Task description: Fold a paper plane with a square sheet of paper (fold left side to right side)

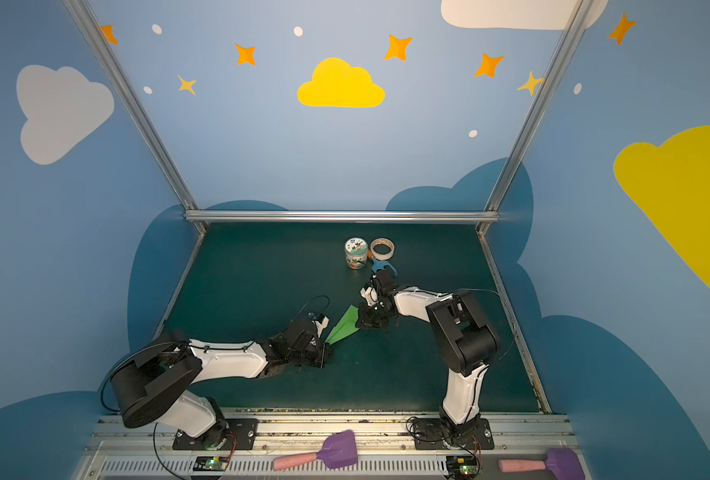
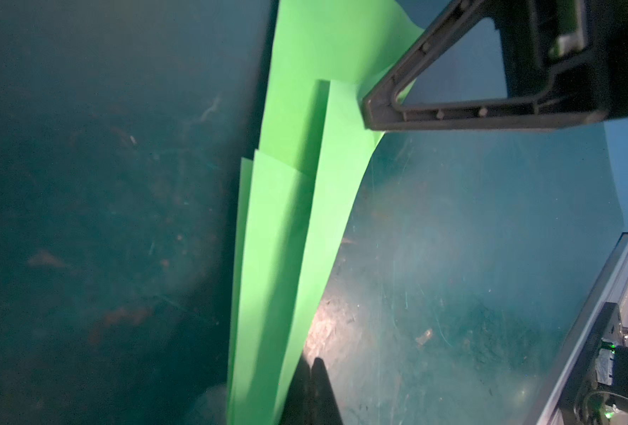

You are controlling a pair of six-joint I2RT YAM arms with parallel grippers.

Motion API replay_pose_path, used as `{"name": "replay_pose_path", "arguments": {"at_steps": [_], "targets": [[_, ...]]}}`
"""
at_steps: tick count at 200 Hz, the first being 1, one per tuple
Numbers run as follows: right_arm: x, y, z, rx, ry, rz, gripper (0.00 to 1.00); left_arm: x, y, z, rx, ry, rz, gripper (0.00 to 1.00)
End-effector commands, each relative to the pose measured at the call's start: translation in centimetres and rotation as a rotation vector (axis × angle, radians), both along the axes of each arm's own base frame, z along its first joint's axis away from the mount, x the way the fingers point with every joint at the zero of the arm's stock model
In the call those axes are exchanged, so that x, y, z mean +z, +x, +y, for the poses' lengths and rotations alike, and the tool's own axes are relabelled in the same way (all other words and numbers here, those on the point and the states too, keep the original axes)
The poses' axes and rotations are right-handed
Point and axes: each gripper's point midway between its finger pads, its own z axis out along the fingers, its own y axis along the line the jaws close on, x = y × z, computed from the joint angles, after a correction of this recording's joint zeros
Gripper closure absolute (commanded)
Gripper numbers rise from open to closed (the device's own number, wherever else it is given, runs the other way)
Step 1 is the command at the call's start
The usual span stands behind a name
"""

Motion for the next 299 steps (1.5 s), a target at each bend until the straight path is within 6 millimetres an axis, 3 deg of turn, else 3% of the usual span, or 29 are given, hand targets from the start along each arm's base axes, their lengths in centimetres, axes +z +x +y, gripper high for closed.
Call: {"name": "replay_pose_path", "arguments": {"at_steps": [1,33,61,96,122,208,256,299], "targets": [[-3.9,-0.5,-3.9,-0.046,-0.183,0.037,1.0,0.3,-0.7,0.5,-0.017,0.018,0.022,0.97],[-4.1,-0.9,-3.9,-0.044,-0.175,0.042,1.0,4.3,0.1,-1.4,-0.064,-0.054,-0.022,0.97],[-4.2,-0.9,-3.8,-0.041,-0.172,0.042,1.0,5.5,1.4,-2.4,-0.087,-0.049,-0.041,0.97],[-4.5,-0.9,-3.8,-0.035,-0.174,0.046,1.0,4.2,3.6,-2.3,-0.079,-0.017,-0.027,0.97],[-4.5,-0.9,-3.7,-0.033,-0.172,0.044,1.0,3.1,4.2,-2.3,-0.09,0.001,-0.007,0.97],[-3.8,-0.9,-3.7,-0.021,-0.157,0.013,1.0,-1.4,2.5,0.2,-0.04,0.051,0.067,0.97],[-3.2,-0.9,-5.4,-0.049,-0.196,-0.012,0.97,-3.1,1.7,1.4,-0.005,0.042,0.107,0.97],[-3.9,-0.5,-7.3,-0.095,-0.227,0.01,0.97,-3.8,1.4,1.6,0.002,0.042,0.125,0.97]]}}
